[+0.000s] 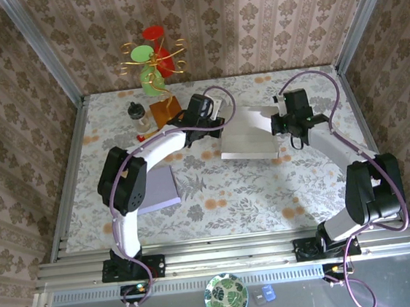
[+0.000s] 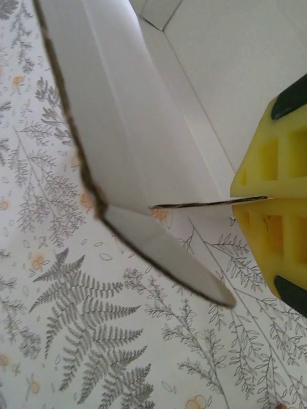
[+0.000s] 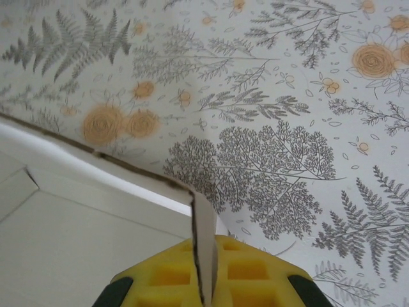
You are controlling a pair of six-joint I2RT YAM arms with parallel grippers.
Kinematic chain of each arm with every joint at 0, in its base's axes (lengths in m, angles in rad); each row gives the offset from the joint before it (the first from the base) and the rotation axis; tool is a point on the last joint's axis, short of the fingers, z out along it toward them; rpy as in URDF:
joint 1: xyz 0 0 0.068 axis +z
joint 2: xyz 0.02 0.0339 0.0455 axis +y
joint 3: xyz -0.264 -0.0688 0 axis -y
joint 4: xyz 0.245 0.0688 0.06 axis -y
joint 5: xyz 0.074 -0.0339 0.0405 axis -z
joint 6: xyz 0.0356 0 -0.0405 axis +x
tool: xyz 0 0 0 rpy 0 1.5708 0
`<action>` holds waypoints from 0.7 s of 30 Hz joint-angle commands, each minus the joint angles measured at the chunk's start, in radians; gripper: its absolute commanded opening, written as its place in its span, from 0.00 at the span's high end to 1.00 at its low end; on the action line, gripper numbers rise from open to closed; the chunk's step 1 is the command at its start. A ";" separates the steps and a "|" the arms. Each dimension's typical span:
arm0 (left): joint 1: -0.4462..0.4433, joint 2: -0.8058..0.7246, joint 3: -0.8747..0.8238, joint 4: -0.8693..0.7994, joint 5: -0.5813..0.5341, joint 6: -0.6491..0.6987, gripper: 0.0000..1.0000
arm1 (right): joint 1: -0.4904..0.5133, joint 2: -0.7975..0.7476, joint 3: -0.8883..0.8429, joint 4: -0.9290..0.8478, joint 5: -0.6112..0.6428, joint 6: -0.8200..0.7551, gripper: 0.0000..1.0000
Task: Fold the paper box
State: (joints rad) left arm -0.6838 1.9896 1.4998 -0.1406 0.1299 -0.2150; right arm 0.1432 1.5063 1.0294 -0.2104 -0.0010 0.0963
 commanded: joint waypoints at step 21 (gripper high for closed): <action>-0.008 -0.108 -0.340 0.492 0.113 -0.144 1.00 | 0.127 -0.194 -0.418 0.654 0.101 0.192 1.00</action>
State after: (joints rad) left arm -0.6727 1.9095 1.2053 0.2768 0.1493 -0.3214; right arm 0.2409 1.3521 0.6468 0.2829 0.1032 0.2733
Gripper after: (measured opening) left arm 0.064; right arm 0.061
